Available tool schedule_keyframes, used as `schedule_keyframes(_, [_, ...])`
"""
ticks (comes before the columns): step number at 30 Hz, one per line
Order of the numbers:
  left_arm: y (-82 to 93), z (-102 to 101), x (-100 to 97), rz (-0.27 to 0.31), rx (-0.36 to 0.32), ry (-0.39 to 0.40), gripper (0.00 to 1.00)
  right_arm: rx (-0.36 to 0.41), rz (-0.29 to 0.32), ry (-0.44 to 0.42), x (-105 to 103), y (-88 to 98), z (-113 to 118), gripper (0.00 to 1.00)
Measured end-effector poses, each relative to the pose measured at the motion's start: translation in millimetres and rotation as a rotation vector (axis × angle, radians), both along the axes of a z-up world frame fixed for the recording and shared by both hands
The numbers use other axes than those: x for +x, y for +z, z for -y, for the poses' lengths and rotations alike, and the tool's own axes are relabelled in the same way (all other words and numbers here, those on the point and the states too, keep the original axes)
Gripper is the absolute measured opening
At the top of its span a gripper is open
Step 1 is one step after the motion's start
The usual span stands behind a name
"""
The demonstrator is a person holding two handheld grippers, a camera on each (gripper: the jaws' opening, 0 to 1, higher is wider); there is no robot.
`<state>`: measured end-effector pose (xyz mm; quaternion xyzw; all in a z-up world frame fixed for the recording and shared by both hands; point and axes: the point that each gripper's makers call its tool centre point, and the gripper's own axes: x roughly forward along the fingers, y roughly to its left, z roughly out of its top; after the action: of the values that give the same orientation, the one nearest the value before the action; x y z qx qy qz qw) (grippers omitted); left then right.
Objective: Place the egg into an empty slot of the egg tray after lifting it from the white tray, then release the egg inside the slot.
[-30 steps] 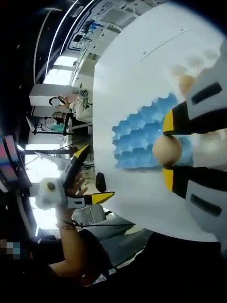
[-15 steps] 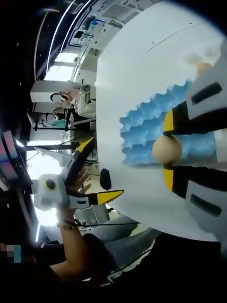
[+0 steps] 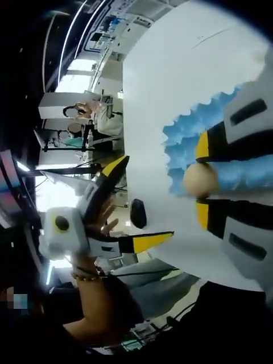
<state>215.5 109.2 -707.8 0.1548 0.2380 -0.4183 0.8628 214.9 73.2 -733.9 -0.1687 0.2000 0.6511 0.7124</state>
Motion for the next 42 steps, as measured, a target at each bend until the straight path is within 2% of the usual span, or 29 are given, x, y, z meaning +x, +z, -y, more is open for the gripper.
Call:
schedule_keyframes(11, [-1.6, -10.7, 2.9, -0.002, 0.001, -0.013, 0.82, -0.001, -0.008, 0.022, 1.8, -8.9, -41.9, 0.25])
schedule_keyframes(21, [-7.0, -21.8, 6.3, -0.011, -0.003, -0.015, 0.81, -0.011, -0.027, 0.024, 6.2, -21.5, -64.6, 0.25])
schedule_keyframes(24, [-8.5, -25.0, 7.7, -0.016, -0.003, -0.010, 0.84, -0.025, -0.026, 0.028, 6.6, -25.8, -70.2, 0.25])
schedule_keyframes(35, [-10.5, -31.1, 7.3, -0.015, -0.001, -0.008, 0.84, -0.104, -0.034, 0.027, 10.0, -49.3, -74.4, 0.25])
schedule_keyframes(42, [-11.5, -33.1, 8.3, -0.020, -0.003, -0.004, 0.82, -0.106, -0.021, 0.046, 9.0, -49.5, -77.8, 0.25])
